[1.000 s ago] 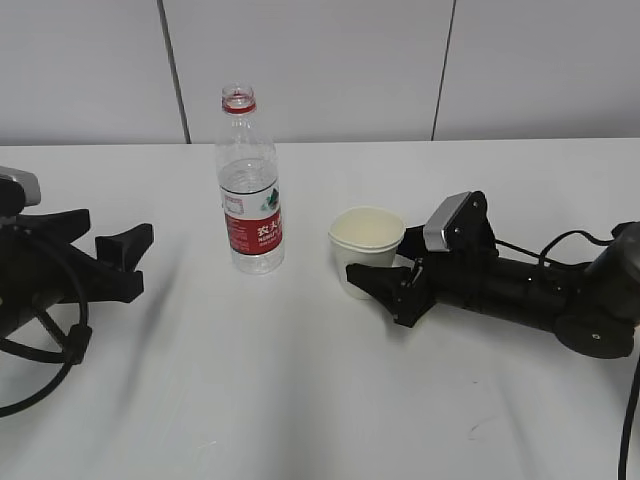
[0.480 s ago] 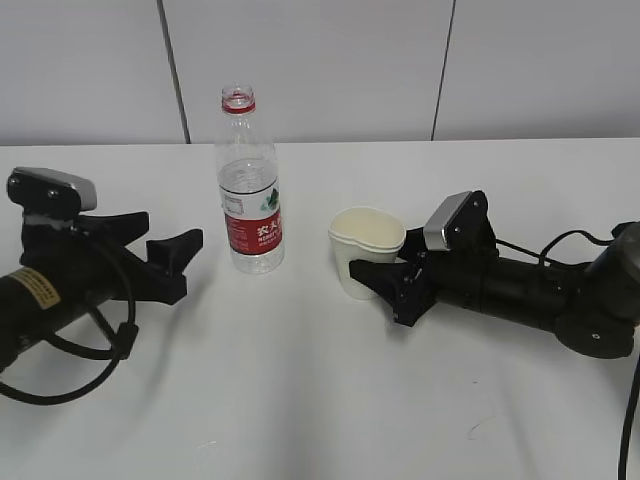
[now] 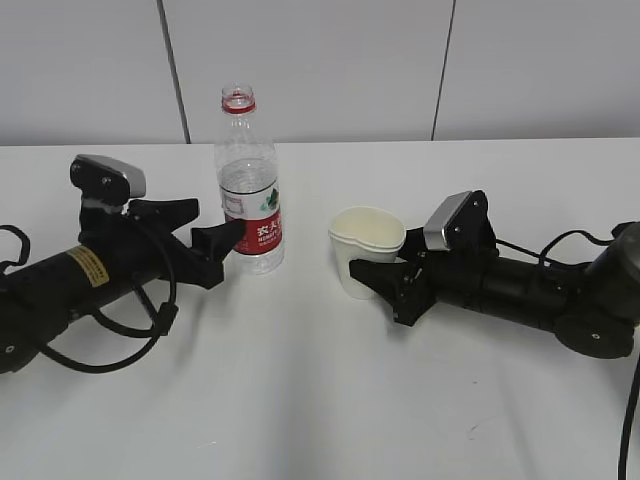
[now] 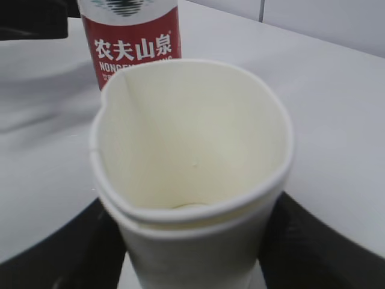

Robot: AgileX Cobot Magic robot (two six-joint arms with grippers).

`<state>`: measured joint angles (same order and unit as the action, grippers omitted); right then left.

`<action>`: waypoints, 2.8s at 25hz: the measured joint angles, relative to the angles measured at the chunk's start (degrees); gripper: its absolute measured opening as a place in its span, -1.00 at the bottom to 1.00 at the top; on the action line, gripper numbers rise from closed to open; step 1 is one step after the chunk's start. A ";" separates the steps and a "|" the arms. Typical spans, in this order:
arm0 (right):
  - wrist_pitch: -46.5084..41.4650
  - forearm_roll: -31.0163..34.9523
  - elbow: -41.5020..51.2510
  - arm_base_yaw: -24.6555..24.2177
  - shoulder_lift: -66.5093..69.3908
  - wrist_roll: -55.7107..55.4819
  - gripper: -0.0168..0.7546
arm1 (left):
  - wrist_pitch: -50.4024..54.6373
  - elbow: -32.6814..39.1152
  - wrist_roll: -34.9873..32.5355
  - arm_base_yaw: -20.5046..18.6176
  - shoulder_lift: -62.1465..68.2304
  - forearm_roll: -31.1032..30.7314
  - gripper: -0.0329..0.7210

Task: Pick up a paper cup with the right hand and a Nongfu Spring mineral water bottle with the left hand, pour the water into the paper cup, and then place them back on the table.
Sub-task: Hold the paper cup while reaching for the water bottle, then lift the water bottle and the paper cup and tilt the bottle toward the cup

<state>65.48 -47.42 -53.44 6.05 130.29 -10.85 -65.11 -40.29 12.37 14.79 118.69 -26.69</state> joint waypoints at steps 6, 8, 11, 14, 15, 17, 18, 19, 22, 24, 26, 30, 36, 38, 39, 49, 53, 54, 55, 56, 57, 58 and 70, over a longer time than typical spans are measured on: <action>0.00 0.04 0.00 0.00 0.00 0.00 0.22 | 0.06 -4.45 2.98 1.16 2.27 -3.23 0.44; 0.00 0.04 0.00 0.00 0.00 0.00 0.22 | 0.35 -5.58 3.18 2.49 2.32 -3.46 0.44; 0.00 0.04 0.00 0.00 0.00 0.00 0.22 | 3.53 -7.98 3.36 3.82 2.32 -3.52 0.44; 0.00 0.04 0.00 0.00 0.00 0.00 0.22 | 5.85 -9.68 3.36 4.27 2.32 -2.84 0.44; 0.00 0.04 0.00 0.00 0.00 0.00 0.22 | 6.14 -10.13 3.41 4.26 2.32 -2.49 0.44; 0.00 0.04 0.00 0.00 0.00 0.00 0.22 | 6.77 -10.90 3.41 4.26 2.38 -2.09 0.45; 0.00 0.04 0.00 0.00 0.00 0.00 0.22 | 7.09 -11.31 3.41 4.26 2.38 -1.95 0.45; 0.00 0.04 0.00 0.00 0.00 0.00 0.22 | 7.34 -11.72 3.41 4.26 2.64 -1.95 0.45; 0.00 0.04 0.00 0.00 0.00 0.00 0.22 | 7.47 -12.57 3.41 4.28 4.18 -1.95 0.45; 0.00 0.04 0.00 0.00 0.00 0.00 0.22 | 7.47 -12.57 3.41 4.28 5.12 -2.01 0.45; 0.00 0.04 0.00 0.00 0.00 0.00 0.22 | 7.47 -12.57 3.41 4.28 5.48 -1.95 0.44; 0.00 -0.20 0.00 0.00 0.00 0.00 0.21 | 6.94 -12.57 3.41 4.35 5.65 -1.60 0.26; 0.00 -2.82 0.00 0.00 -0.75 0.00 0.21 | 6.89 -12.57 3.41 4.40 5.66 -1.40 0.04; 0.00 -3.65 0.00 0.00 -1.49 0.00 0.21 | 7.07 -12.57 2.63 4.40 5.60 -1.40 0.01; 0.00 -3.93 0.00 0.00 -1.79 0.00 0.21 | 7.66 -12.57 1.97 4.41 5.27 -1.40 0.00; 0.00 -6.46 0.00 0.00 -3.51 -2.03 0.21 | 17.32 -12.57 -6.47 4.46 -1.14 -1.46 0.00; 0.00 -6.87 0.00 0.00 -4.22 -2.31 0.21 | 19.68 -12.57 -10.93 4.46 -3.78 -1.50 0.00; 0.00 -6.71 0.00 0.00 -4.22 -2.41 0.21 | 20.41 -12.57 -12.37 4.46 -4.56 -1.50 0.00; 0.00 -6.43 0.00 0.00 -4.22 -2.41 0.21 | 21.03 -12.57 -13.86 4.46 -5.28 -1.50 0.00; 0.00 -6.05 0.00 0.00 -4.22 -2.41 0.21 | 21.74 -12.57 -15.80 4.46 -5.80 -1.50 -0.01; 0.00 -5.65 0.00 0.00 -4.22 -2.41 0.21 | 22.30 -12.57 -17.53 4.46 -6.33 -1.50 -0.01; 0.00 -5.40 0.00 0.00 -4.22 -2.41 0.21 | 22.88 -12.51 -19.32 4.46 -6.77 -1.45 -0.01; 0.00 -4.99 0.00 0.00 -4.22 -3.79 0.21 | 25.91 -12.46 -32.64 4.46 -7.70 0.62 -0.01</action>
<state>65.48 -52.40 -53.44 6.05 126.07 -14.63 -39.20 -52.75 -20.27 19.25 110.99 -26.07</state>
